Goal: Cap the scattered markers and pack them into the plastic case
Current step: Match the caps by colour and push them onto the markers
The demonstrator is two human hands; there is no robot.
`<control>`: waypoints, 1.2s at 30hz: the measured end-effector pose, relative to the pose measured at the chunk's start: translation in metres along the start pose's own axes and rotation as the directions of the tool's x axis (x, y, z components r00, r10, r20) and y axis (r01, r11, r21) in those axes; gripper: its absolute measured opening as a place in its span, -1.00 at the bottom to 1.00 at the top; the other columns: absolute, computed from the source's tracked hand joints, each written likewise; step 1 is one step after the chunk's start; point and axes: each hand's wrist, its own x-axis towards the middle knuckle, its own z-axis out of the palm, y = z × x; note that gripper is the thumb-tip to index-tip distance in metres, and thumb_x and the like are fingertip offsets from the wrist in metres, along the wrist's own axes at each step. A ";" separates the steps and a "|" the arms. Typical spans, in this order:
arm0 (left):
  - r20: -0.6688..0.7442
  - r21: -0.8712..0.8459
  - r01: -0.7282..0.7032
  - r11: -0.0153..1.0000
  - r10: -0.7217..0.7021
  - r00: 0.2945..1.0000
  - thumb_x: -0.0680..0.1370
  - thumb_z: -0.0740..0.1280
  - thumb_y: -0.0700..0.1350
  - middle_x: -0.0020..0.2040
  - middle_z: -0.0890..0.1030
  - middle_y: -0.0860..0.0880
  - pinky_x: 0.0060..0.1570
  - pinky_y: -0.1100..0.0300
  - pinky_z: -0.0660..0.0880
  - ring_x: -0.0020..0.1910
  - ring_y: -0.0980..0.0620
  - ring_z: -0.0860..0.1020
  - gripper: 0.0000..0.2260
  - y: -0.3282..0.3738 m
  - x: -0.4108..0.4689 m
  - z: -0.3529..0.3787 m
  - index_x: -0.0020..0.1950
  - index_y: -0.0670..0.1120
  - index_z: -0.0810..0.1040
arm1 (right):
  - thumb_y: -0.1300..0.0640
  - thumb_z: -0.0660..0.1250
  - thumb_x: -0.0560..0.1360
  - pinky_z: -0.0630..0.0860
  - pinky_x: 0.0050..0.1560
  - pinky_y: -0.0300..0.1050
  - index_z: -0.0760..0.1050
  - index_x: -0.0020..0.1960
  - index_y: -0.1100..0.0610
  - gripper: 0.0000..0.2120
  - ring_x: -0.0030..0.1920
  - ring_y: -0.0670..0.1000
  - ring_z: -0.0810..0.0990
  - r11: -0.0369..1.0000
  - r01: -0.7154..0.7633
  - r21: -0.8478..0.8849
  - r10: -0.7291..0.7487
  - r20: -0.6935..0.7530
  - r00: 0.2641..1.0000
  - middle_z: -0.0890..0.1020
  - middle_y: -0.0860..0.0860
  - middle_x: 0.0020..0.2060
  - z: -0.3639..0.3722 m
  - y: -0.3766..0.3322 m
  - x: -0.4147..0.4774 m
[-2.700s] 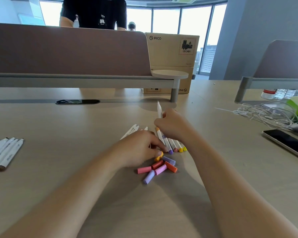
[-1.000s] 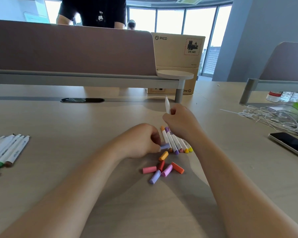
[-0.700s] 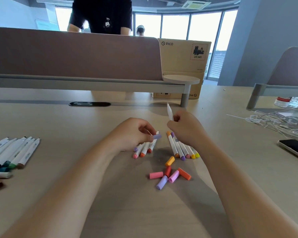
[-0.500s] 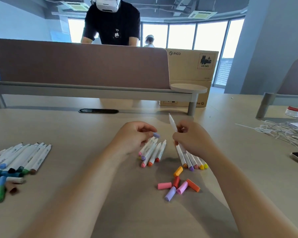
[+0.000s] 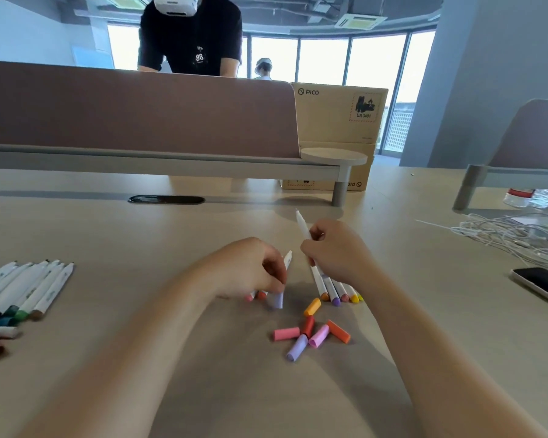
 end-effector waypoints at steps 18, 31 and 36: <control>0.297 0.330 -0.067 0.941 -0.037 0.954 0.39 0.50 0.13 -0.40 0.50 0.13 -0.33 0.23 0.33 -0.37 0.17 0.42 -0.79 0.031 -0.016 0.021 -0.26 0.01 0.64 | 0.09 0.33 0.47 0.61 -0.14 0.04 0.46 -0.15 0.12 -0.89 -0.31 0.07 0.57 0.999 0.013 0.030 -0.014 0.021 1.000 0.65 0.10 -0.23 0.000 0.007 0.001; 0.291 0.401 -0.066 0.914 -0.059 0.955 0.44 0.46 0.10 -0.33 0.55 0.11 -0.34 0.25 0.31 -0.34 0.16 0.44 -0.80 0.029 -0.014 0.027 -0.20 -0.02 0.65 | 0.06 0.35 0.45 0.64 -0.09 0.18 0.50 -0.09 0.12 -0.86 -0.21 0.15 0.65 1.000 0.020 0.012 -0.020 0.014 1.000 0.64 0.08 -0.25 0.004 0.008 0.003; 0.238 0.281 -0.059 0.958 -0.010 0.971 0.49 0.44 0.04 -0.38 0.58 0.15 -0.35 0.31 0.33 -0.38 0.22 0.46 -0.85 0.024 -0.011 0.018 -0.18 -0.02 0.65 | 0.09 0.33 0.43 0.62 -0.10 0.10 0.48 -0.12 0.15 -0.87 -0.23 0.15 0.64 1.000 0.029 0.008 -0.029 0.013 1.000 0.66 0.09 -0.26 0.001 0.005 0.001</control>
